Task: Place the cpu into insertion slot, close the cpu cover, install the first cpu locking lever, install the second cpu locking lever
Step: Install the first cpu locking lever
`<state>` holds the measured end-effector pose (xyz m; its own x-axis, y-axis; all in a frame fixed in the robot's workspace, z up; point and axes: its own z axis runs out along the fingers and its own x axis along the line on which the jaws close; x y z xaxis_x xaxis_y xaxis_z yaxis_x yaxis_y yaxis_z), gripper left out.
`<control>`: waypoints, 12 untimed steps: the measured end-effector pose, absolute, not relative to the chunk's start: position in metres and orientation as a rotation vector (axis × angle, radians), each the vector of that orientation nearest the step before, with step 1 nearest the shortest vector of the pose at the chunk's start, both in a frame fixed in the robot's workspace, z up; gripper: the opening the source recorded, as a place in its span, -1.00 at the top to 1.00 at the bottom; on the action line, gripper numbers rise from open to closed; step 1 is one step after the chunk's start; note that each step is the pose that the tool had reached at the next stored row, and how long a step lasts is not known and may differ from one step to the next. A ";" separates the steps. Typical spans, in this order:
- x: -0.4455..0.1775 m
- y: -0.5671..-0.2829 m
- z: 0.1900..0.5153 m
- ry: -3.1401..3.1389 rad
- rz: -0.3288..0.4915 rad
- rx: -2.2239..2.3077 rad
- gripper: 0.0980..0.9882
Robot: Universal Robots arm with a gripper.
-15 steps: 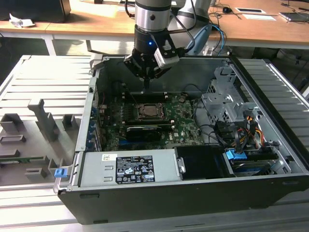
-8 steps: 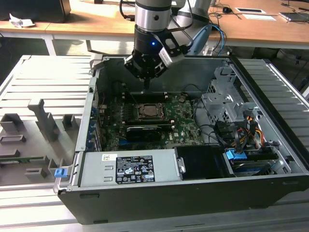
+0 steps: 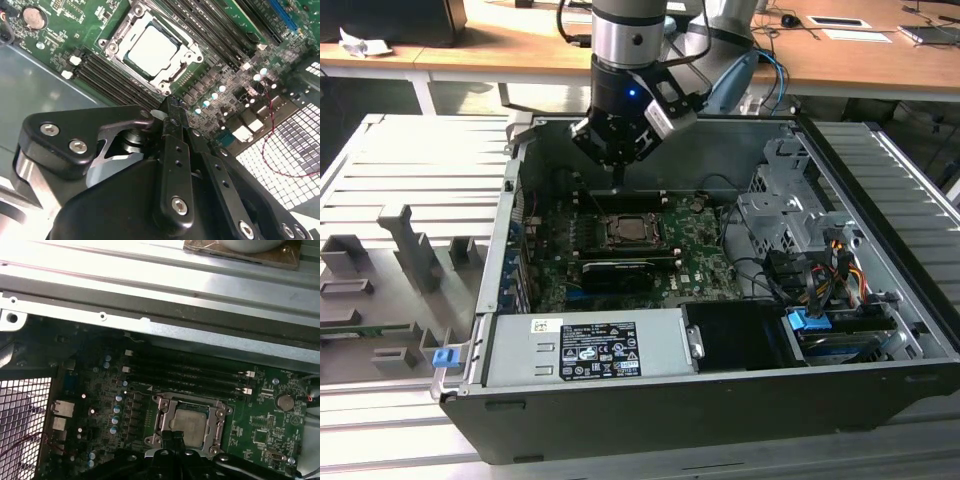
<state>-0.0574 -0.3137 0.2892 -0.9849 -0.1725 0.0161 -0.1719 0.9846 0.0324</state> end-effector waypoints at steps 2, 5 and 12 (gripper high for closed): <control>-0.061 -0.314 0.287 -3.110 -0.050 0.273 0.98; -0.062 -0.314 0.281 -3.111 -0.054 0.273 0.98; -0.075 -0.314 0.271 -3.111 -0.055 0.274 0.98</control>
<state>-0.0748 -0.3137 0.2714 -0.9845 -0.1748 0.0150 -0.1742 0.9840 0.0366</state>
